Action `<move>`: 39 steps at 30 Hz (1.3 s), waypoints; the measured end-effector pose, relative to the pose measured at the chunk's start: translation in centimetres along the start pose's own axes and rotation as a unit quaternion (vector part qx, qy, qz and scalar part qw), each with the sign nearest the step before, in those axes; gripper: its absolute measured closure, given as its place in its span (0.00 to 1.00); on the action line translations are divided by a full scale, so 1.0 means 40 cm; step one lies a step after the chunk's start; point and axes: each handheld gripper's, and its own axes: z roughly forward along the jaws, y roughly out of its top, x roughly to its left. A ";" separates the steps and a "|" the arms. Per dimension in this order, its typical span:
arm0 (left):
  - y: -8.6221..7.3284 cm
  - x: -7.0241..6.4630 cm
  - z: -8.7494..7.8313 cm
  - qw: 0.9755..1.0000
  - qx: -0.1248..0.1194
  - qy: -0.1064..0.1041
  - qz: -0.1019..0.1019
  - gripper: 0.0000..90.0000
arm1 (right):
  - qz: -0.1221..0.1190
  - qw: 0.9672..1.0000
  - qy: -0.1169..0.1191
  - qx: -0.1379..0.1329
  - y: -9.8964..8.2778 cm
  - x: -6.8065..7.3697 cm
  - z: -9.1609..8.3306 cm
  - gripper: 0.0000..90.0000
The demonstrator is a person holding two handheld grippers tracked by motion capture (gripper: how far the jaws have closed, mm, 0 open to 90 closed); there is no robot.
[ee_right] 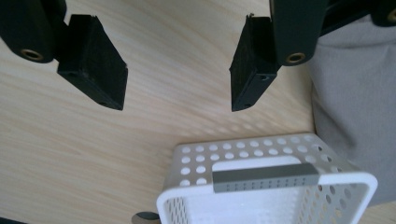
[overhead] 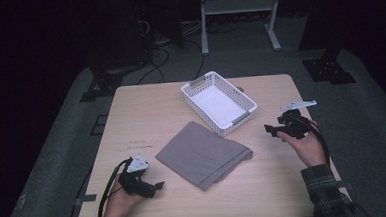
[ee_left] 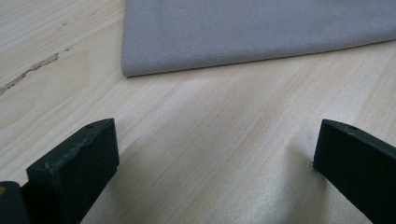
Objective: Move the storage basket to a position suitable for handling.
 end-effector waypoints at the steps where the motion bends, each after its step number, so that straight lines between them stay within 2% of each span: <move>1: 0.000 -0.001 0.000 1.000 0.000 0.000 -0.001 0.00 | 0.000 1.000 0.001 -0.001 0.005 -0.001 0.000 0.40; 12: 0.000 0.000 0.000 1.000 0.000 0.000 -0.001 0.00 | 0.001 1.000 0.009 -0.012 0.073 -0.014 0.007 0.44; 29: 0.000 -0.001 0.001 1.000 -0.001 -0.001 -0.001 0.00 | 0.003 1.000 0.011 -0.002 0.147 -0.034 0.068 0.50; 39: 0.000 -0.001 0.001 1.000 -0.001 -0.001 0.000 0.00 | -0.006 1.000 0.010 0.000 0.201 -0.038 0.090 0.57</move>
